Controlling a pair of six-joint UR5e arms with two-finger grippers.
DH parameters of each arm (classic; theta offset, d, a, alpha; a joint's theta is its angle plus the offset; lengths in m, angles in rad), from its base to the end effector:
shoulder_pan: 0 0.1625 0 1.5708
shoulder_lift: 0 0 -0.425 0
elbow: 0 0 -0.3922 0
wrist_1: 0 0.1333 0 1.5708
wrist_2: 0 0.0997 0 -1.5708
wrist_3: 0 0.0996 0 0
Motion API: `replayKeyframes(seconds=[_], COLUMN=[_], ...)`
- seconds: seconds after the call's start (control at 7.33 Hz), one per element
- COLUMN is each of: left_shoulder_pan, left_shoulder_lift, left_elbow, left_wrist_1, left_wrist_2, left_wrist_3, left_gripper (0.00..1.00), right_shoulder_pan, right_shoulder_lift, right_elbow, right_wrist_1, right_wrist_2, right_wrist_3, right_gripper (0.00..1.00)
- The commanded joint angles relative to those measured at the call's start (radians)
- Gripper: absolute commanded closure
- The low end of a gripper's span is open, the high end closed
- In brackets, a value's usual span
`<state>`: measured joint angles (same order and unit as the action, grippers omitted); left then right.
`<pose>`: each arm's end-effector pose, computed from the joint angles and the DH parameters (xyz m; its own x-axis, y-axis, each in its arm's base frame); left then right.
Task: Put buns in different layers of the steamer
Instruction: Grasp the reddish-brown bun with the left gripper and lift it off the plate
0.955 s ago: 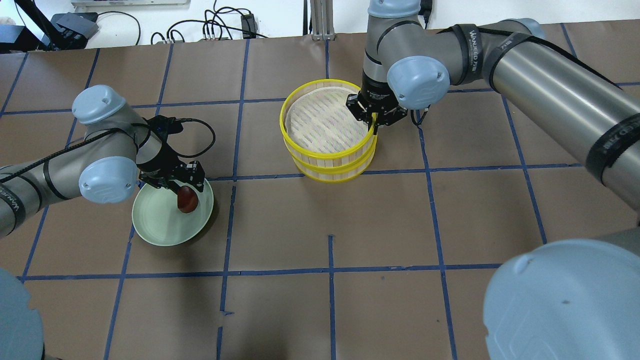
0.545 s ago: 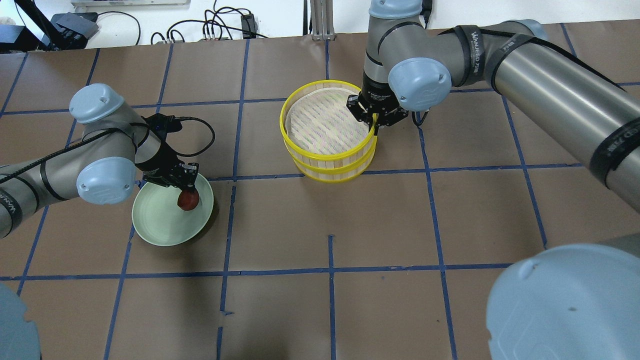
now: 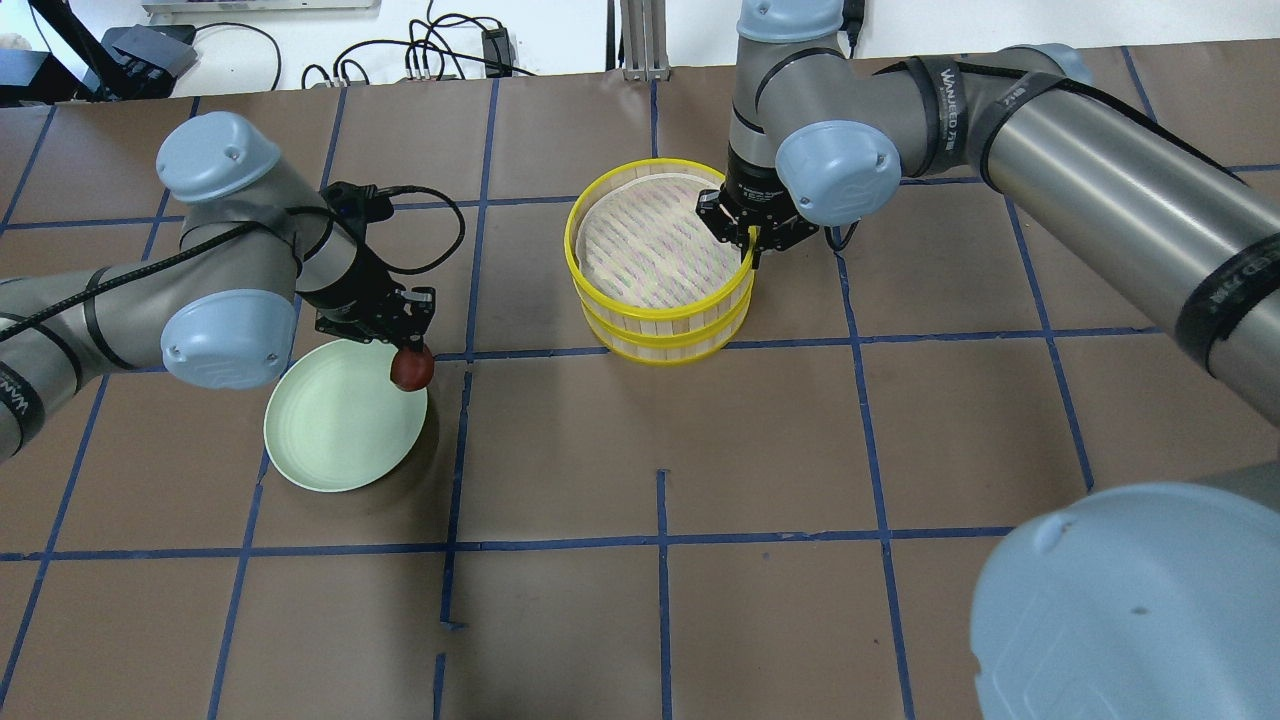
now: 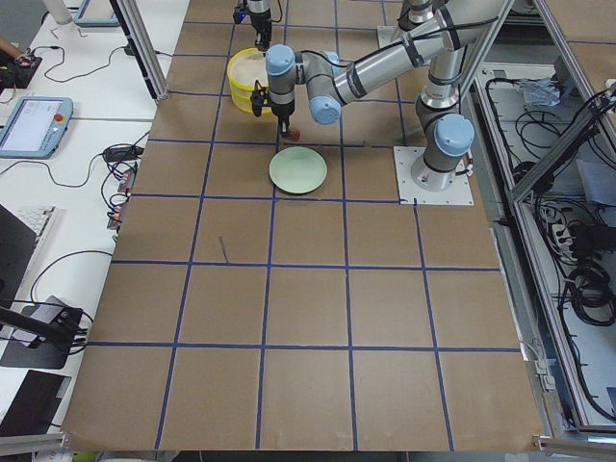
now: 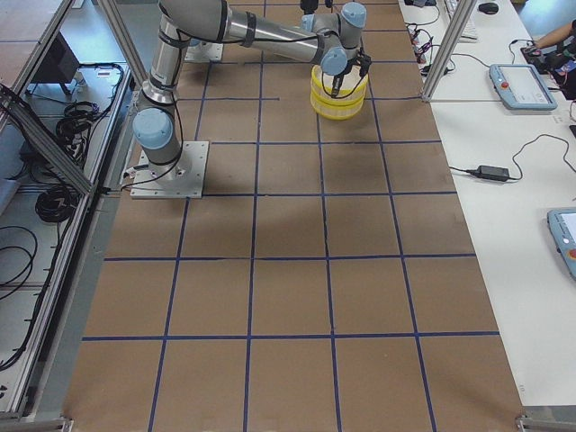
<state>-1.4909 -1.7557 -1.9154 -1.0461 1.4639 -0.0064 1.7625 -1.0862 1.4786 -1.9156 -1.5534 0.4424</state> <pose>-0.1023 -0.5257 0.2826 -0.9905 -0.0862 0.1067 -0.0862 0.9963 0.0055 0.2574 -0.6175 0.2844 -0.9687 0.2484 0.0047 0.2483 0.9674 0.0504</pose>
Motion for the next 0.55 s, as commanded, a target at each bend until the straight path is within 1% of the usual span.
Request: replayKeyframes(seconds=[0.0,0.14,0.27,0.41], left_shoulder_pan=[-0.106,-0.109,-0.109,-0.109], left_shoulder_lift=[0.009,0.009,0.009,-0.001], left_elbow=[0.154,0.180,0.183,0.185], left_wrist_1=[-0.124,-0.133,-0.132,-0.120], left_wrist_2=[-0.046,-0.091,-0.123,-0.192], left_wrist_3=[-0.179,-0.199,-0.202,-0.239], left_gripper=[0.99,0.99,0.99,0.99], right_shoulder_pan=[0.000,0.000,-0.002,0.000], right_shoulder_lift=[0.002,0.000,0.002,0.000], right_elbow=[0.005,0.012,0.014,0.015], right_wrist_1=[0.000,0.000,0.000,0.000], right_wrist_2=[-0.011,-0.008,-0.013,-0.007], right_wrist_3=[-0.001,0.001,-0.002,0.001], right_gripper=[0.92,0.91,0.91,0.82])
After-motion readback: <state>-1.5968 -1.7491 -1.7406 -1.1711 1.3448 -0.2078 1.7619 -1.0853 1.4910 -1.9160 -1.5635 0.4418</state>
